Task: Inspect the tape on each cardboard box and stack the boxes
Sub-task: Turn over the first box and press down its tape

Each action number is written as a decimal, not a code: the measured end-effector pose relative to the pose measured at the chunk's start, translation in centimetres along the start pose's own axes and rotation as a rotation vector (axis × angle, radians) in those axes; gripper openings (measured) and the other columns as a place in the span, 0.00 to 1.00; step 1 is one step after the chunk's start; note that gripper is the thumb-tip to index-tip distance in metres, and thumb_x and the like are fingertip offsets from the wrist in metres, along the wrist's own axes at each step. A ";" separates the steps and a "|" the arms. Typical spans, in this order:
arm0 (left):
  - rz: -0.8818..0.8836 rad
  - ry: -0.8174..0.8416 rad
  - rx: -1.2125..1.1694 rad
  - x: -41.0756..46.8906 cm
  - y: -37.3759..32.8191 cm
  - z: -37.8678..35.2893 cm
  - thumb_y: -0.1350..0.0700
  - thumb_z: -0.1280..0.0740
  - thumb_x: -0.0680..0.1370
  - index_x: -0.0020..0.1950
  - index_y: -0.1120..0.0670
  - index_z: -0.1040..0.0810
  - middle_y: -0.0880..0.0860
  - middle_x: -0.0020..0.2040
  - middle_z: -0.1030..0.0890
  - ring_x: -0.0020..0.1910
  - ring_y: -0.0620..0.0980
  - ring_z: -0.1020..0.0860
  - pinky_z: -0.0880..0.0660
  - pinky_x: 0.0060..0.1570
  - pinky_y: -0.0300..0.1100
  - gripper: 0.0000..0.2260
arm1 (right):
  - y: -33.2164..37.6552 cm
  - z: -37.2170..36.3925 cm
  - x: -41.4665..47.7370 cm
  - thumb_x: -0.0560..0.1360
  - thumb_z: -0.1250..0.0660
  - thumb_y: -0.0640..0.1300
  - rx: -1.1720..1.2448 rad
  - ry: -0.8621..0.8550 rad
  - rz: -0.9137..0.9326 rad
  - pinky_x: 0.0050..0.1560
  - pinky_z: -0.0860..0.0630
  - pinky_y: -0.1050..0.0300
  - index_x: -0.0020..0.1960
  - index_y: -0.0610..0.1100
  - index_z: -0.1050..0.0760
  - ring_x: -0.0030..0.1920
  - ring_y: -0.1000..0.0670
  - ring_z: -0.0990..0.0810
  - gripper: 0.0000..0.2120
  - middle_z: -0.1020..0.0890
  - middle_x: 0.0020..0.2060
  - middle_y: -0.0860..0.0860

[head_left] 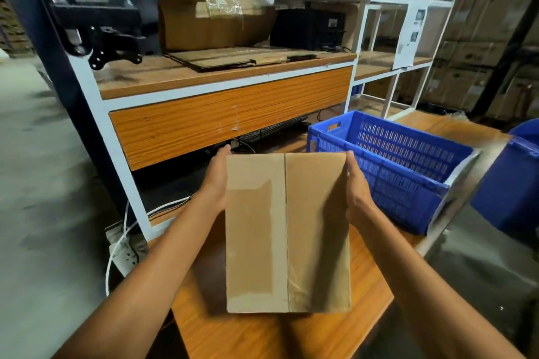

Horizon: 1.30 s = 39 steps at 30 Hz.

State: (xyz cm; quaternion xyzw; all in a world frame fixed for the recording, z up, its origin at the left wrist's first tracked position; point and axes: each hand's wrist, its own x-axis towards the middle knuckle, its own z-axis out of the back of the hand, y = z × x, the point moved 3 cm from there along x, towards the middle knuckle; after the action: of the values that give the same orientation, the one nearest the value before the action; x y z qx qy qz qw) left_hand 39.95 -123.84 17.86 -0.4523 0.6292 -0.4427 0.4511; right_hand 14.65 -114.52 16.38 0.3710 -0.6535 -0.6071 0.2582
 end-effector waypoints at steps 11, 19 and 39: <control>-0.307 -0.119 0.177 -4.3 2.7 -0.6 0.53 0.41 0.83 0.66 0.51 0.27 0.52 0.57 0.20 0.57 0.51 0.21 0.23 0.54 0.51 0.12 | -1.4 1.8 -2.9 0.79 0.39 0.60 -0.134 -0.110 0.141 0.50 0.29 0.50 0.54 0.41 0.23 0.51 0.45 0.23 0.22 0.20 0.47 0.49; -0.904 -0.232 0.786 -6.6 -0.2 -0.8 0.60 0.34 0.79 0.60 0.58 0.20 0.52 0.58 0.22 0.58 0.47 0.27 0.37 0.54 0.21 0.10 | 2.2 2.3 -5.6 0.77 0.30 0.43 -0.667 -0.217 0.806 0.50 0.30 0.58 0.57 0.44 0.23 0.51 0.55 0.25 0.09 0.22 0.50 0.55; -0.755 0.203 1.317 -2.6 -2.1 -3.6 0.44 0.38 0.81 0.68 0.48 0.22 0.47 0.68 0.25 0.69 0.47 0.30 0.32 0.69 0.48 0.18 | 5.0 -1.9 -2.8 0.80 0.40 0.58 -1.329 0.349 0.858 0.58 0.27 0.50 0.64 0.52 0.22 0.64 0.49 0.26 0.18 0.23 0.64 0.51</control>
State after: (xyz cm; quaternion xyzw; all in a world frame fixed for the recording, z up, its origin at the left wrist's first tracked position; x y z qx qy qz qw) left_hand 37.26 -121.15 21.04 -0.2317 0.0766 -0.8899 0.3855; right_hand 16.94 -113.53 21.83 -0.0534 -0.1920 -0.6501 0.7333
